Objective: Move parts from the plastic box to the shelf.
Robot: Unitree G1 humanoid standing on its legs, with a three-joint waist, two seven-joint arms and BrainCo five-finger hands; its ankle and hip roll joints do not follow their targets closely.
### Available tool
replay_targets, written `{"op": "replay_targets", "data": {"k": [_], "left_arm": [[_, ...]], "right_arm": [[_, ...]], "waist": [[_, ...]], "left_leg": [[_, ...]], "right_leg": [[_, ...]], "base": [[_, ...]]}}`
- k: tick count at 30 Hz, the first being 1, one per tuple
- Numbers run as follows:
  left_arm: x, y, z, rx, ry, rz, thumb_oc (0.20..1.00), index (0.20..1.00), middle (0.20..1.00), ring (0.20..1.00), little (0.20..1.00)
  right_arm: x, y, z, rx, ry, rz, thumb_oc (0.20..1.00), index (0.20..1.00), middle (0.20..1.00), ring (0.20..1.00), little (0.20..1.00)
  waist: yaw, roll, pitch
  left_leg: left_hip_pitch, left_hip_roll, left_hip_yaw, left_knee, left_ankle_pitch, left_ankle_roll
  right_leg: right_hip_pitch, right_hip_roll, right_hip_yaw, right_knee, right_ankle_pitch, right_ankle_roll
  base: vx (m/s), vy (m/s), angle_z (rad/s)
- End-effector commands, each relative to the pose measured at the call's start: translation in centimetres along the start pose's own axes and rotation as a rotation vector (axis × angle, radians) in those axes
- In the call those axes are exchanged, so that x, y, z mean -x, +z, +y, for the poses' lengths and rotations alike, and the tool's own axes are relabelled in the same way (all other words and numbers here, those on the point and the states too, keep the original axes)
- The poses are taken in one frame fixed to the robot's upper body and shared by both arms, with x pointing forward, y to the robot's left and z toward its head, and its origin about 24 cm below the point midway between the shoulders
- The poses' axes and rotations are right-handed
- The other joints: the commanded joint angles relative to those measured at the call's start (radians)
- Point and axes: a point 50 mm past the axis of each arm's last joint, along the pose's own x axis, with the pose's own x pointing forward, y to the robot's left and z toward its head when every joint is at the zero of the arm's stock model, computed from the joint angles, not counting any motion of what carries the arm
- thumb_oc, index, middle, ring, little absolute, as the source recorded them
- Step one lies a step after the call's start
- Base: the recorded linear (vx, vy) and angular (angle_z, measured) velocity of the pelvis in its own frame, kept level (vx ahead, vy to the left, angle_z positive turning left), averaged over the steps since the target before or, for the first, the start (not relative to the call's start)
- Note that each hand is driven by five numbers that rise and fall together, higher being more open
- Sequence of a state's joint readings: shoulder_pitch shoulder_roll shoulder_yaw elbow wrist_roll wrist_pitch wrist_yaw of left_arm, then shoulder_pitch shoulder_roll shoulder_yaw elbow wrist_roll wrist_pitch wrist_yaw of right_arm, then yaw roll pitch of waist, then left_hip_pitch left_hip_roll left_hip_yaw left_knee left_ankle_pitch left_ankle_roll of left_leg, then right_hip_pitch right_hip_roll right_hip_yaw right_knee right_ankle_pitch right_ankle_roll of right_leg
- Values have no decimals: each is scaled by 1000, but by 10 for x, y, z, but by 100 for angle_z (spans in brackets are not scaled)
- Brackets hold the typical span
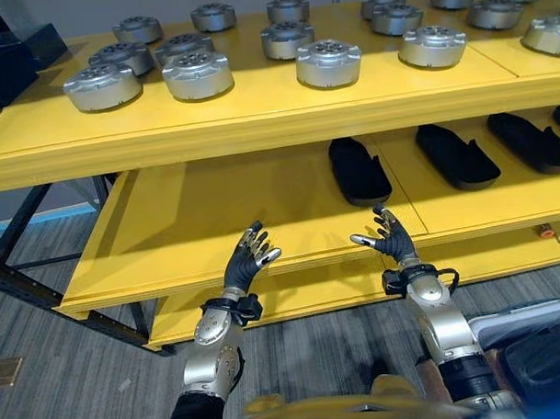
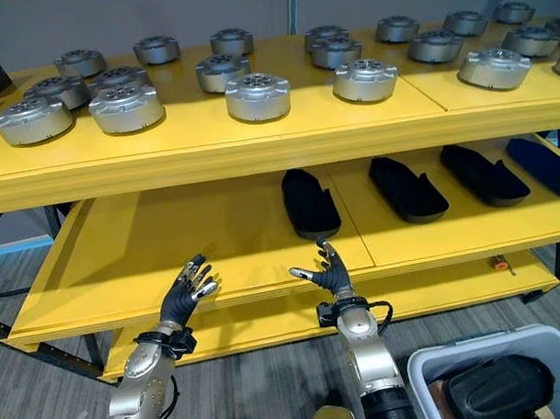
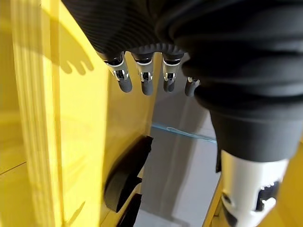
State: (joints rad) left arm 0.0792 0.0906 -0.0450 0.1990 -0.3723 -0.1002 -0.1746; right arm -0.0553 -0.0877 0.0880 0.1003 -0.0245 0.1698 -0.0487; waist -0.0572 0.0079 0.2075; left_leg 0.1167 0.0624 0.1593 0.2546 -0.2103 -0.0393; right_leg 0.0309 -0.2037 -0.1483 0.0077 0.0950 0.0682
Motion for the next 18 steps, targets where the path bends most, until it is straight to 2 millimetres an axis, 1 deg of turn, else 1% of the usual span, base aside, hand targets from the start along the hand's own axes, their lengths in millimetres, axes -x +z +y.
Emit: {"op": "replay_targets", "data": {"k": [1, 3, 4, 5, 7, 8, 9, 10, 11, 12, 13, 14, 15, 16, 17, 18], "left_arm": [[-16, 34, -8, -46, -54, -162, 1000, 1000, 1000, 1000, 1000], [-11, 31, -1, -40, -19, -151, 1000, 1000, 1000, 1000, 1000], [-9, 30, 0, -30, -1, -151, 1000, 1000, 1000, 1000, 1000], [-7, 28, 2, -11, 19, -156, 1000, 1000, 1000, 1000, 1000], [-5, 29, 3, 13, 36, -172, 1000, 1000, 1000, 1000, 1000], [-5, 29, 2, 26, 42, -179, 1000, 1000, 1000, 1000, 1000], [-4, 25, -1, 53, 44, -175, 1000, 1000, 1000, 1000, 1000], [-3, 22, -2, 65, 48, -169, 1000, 1000, 1000, 1000, 1000], [-3, 22, -1, 65, 48, -169, 1000, 1000, 1000, 1000, 1000], [0, 22, 4, 57, 79, -174, 1000, 1000, 1000, 1000, 1000], [0, 22, 4, 57, 79, -174, 1000, 1000, 1000, 1000, 1000], [1, 24, 6, 53, 91, -181, 1000, 1000, 1000, 1000, 1000], [0, 23, 5, 57, 93, -182, 1000, 1000, 1000, 1000, 1000], [-1, 22, 4, 67, 96, -182, 1000, 1000, 1000, 1000, 1000], [-3, 22, 2, 80, 89, -185, 1000, 1000, 1000, 1000, 1000], [-4, 22, 0, 83, 88, -184, 1000, 1000, 1000, 1000, 1000]], "right_arm": [[-14, 61, -5, 36, -8, -259, 1000, 1000, 1000, 1000, 1000], [-16, 66, 3, 40, 25, -269, 1000, 1000, 1000, 1000, 1000], [-16, 67, 6, 37, 40, -273, 1000, 1000, 1000, 1000, 1000], [-16, 67, 10, 30, 56, -273, 1000, 1000, 1000, 1000, 1000], [-17, 70, 16, 31, 79, -280, 1000, 1000, 1000, 1000, 1000], [-18, 69, 21, 13, 94, -272, 1000, 1000, 1000, 1000, 1000], [-17, 66, 23, 9, 100, -263, 1000, 1000, 1000, 1000, 1000], [-17, 65, 25, -8, 108, -258, 1000, 1000, 1000, 1000, 1000], [-17, 65, 26, -8, 108, -258, 1000, 1000, 1000, 1000, 1000], [-18, 64, 30, -15, 123, -245, 1000, 1000, 1000, 1000, 1000], [-18, 64, 30, -16, 123, -245, 1000, 1000, 1000, 1000, 1000], [-18, 63, 31, -14, 123, -241, 1000, 1000, 1000, 1000, 1000], [-17, 60, 27, -16, 114, -233, 1000, 1000, 1000, 1000, 1000], [-16, 59, 26, -14, 107, -228, 1000, 1000, 1000, 1000, 1000], [-16, 57, 18, -6, 85, -220, 1000, 1000, 1000, 1000, 1000], [-15, 53, 16, -8, 79, -209, 1000, 1000, 1000, 1000, 1000]], "waist": [[-37, 88, 118], [-33, 104, 147], [-25, 102, 153], [-12, 100, 150], [26, 93, 134], [48, 90, 121], [82, 74, 80], [100, 60, 60], [100, 59, 59], [115, 33, 37], [115, 33, 37], [120, 20, 30], [110, 15, 21], [104, 18, 18], [93, 19, 20], [86, 19, 16]], "left_leg": [[155, 46, 17, -311, 278, -29], [164, 63, 49, -342, 280, -30], [158, 68, 60, -342, 279, -34], [147, 71, 74, -342, 274, -33], [121, 79, 98, -342, 271, -38], [107, 82, 107, -342, 265, -36], [81, 82, 112, -342, 256, -38], [69, 76, 110, -342, 257, -38], [69, 75, 110, -342, 257, -38], [69, 77, 123, -342, 253, -42], [69, 76, 123, -342, 253, -42], [75, 87, 133, -342, 250, -44], [77, 102, 132, -342, 252, -43], [81, 113, 137, -342, 256, -44], [91, 128, 150, -342, 258, -43], [91, 132, 150, -342, 257, -43]], "right_leg": [[-36, -39, 53, -38, 20, -21], [-42, -11, 1, 16, 7, -20], [-34, -5, -5, 56, 1, -26], [-5, -9, -24, 103, -7, -26], [77, -22, -59, 142, -16, -15], [125, -34, -60, 170, -17, -11], [196, -43, -67, 114, -21, -7], [228, -39, -81, 71, -27, -11], [231, -40, -83, 65, -25, -11], [240, -44, -137, -46, -34, -26], [242, -43, -138, -50, -32, -26], [240, -31, -144, -78, -35, -31], [229, -13, -124, -93, -38, -36], [222, -4, -132, -95, -43, -34], [212, 10, -130, -95, -55, -36], [208, 16, -128, -95, -58, -39]], "base": [[-85, 112, -19], [-75, 73, -58], [-108, 39, -103], [-142, -8, -121], [-131, -41, -93], [-85, -119, -73], [-45, -172, -81], [2, -141, -55], [30, -203, -24], [33, -137, -35], [53, -248, -69], [58, -237, -90], [75, -298, -63], [68, -299, -27], [40, -217, -7], [29, -209, -27]]}}
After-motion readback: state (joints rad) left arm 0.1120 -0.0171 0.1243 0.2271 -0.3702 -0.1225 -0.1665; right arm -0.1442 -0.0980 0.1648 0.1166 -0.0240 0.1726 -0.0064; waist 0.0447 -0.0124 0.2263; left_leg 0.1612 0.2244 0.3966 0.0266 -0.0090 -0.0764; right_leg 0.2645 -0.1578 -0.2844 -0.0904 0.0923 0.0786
